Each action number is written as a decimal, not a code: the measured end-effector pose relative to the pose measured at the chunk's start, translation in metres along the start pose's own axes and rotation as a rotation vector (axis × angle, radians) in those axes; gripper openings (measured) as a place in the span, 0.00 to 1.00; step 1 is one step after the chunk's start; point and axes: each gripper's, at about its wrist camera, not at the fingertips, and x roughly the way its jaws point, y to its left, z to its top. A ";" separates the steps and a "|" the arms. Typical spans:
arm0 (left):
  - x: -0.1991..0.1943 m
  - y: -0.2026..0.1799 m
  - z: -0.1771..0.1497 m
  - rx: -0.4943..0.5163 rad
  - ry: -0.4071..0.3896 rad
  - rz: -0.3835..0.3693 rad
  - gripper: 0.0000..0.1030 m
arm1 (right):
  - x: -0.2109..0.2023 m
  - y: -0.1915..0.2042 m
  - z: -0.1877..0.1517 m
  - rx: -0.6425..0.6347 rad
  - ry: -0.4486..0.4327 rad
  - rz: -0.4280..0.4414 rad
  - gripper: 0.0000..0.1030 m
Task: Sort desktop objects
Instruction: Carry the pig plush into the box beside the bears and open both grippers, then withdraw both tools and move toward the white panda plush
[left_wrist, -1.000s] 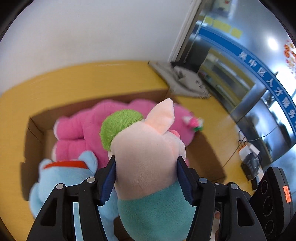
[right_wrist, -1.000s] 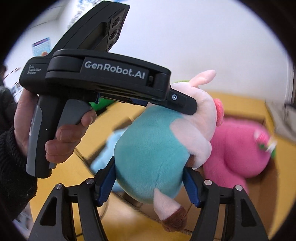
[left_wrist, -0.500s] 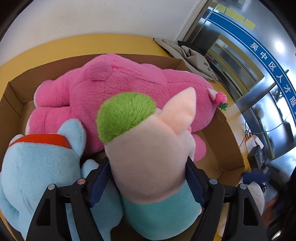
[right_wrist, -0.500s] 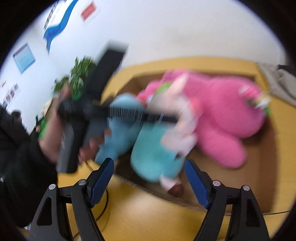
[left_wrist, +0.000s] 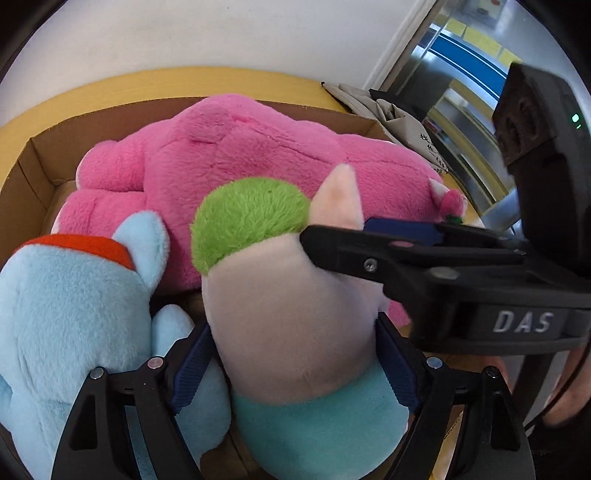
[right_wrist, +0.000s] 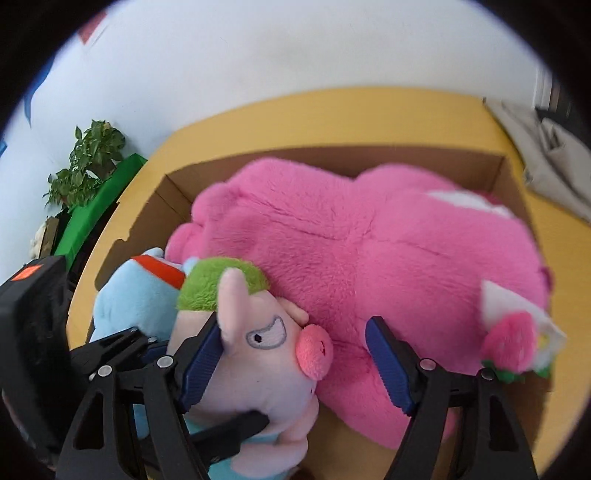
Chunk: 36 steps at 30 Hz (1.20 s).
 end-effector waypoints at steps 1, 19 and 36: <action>0.001 -0.002 -0.001 0.008 0.009 0.009 0.84 | 0.004 -0.002 -0.002 0.003 0.011 0.004 0.72; -0.119 -0.018 -0.061 -0.014 -0.232 0.254 1.00 | -0.093 0.022 -0.060 -0.049 -0.252 -0.076 0.95; -0.195 -0.063 -0.136 -0.077 -0.353 0.335 1.00 | -0.175 0.057 -0.155 -0.096 -0.348 -0.271 1.00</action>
